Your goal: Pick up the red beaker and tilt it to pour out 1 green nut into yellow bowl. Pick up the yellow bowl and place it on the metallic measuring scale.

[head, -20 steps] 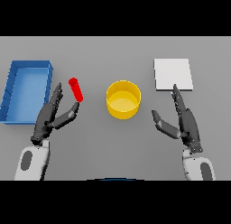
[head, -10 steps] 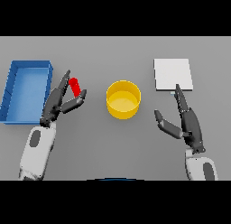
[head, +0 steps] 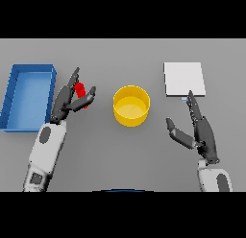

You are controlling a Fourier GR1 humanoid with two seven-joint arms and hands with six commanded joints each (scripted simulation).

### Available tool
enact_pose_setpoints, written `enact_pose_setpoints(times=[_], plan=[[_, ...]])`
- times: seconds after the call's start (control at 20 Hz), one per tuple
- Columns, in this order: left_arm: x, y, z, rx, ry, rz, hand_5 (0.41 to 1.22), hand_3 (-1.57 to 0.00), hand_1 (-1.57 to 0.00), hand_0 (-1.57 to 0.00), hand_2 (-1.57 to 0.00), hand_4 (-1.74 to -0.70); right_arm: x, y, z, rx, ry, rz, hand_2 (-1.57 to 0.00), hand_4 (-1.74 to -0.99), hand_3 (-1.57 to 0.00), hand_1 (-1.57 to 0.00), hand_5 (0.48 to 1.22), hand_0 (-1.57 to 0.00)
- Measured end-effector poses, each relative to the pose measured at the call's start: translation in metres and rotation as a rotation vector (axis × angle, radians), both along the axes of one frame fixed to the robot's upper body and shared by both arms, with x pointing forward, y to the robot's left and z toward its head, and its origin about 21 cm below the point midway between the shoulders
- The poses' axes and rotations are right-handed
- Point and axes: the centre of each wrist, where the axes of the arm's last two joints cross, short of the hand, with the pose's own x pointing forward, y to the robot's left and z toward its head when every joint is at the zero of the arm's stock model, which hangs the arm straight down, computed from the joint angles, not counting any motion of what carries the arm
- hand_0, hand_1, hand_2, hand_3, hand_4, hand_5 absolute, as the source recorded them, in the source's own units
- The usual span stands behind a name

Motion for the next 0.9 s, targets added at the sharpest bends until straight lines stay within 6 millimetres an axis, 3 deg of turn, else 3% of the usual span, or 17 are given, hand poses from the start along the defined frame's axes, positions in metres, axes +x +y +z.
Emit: enact_pose_setpoints(times=[0.1, 0.2, 0.25, 0.35, 0.4, 0.55, 0.6, 0.75, 0.9], plan=[[0.005, -0.007, -0.004, -0.052, -0.017, 0.004, 0.719, 0.0, 0.0, 0.0, -0.01, -1.3, 0.002, 0.004, 0.002, 0.005, 0.0, 0.006, 0.0, -1.246, 0.0, 0.0, 0.646, 0.0], [0.008, -0.007, -0.009, -0.077, -0.01, 0.02, 0.761, -0.13, -0.09, -0.08, -0.16, -1.36, 0.0, -0.004, 0.004, 0.007, -0.012, -0.006, 0.0, -1.242, 0.0, 0.0, 0.645, 0.0], [0.007, -0.011, -0.012, -0.098, -0.023, 0.024, 0.787, -0.25, -0.23, -0.21, -0.29, -1.4, 0.0, -0.002, 0.003, 0.005, -0.002, -0.006, 0.0, -1.24, 0.0, 0.0, 0.645, 0.0], [0.009, -0.015, -0.014, -0.1, -0.04, 0.052, 0.943, -0.73, -0.59, -0.55, -0.66, -1.47, -0.002, -0.001, 0.004, -0.002, -0.012, -0.005, 0.0, -1.237, 0.0, 0.0, 0.648, 0.0], [0.01, -0.018, -0.016, -0.083, -0.026, 0.077, 0.999, -0.88, -0.78, -0.76, -0.84, -1.52, -0.001, 0.0, 0.005, 0.0, -0.011, -0.004, 0.0, -1.239, 0.0, 0.0, 0.648, 0.0], [0.014, -0.028, -0.012, 0.002, -0.056, 0.062, 1.107, -1.11, -1.17, -1.15, -1.2, -1.62, 0.001, 0.003, 0.003, 0.002, 0.006, -0.008, 0.0, -1.241, 0.0, 0.0, 0.65, 0.0], [0.011, -0.027, -0.014, 0.005, -0.066, 0.053, 1.13, -1.15, -1.25, -1.24, -1.27, -1.64, 0.001, -0.002, 0.004, -0.003, 0.004, -0.018, 0.0, -1.242, 0.0, 0.0, 0.65, 0.0], [0.012, -0.026, -0.014, 0.001, -0.059, 0.05, 1.174, -1.36, -1.41, -1.4, -1.42, -1.54, 0.0, 0.003, 0.002, 0.019, -0.005, 0.005, 0.0, -1.255, 0.0, 0.0, 0.644, 0.0], [0.011, -0.025, -0.012, -0.078, -0.082, 0.034, 1.157, -1.46, -1.49, -1.48, -1.49, -1.64, -0.001, 0.001, 0.002, 0.021, -0.009, 0.001, 0.0, -1.248, 0.0, 0.0, 0.645, 0.0]])
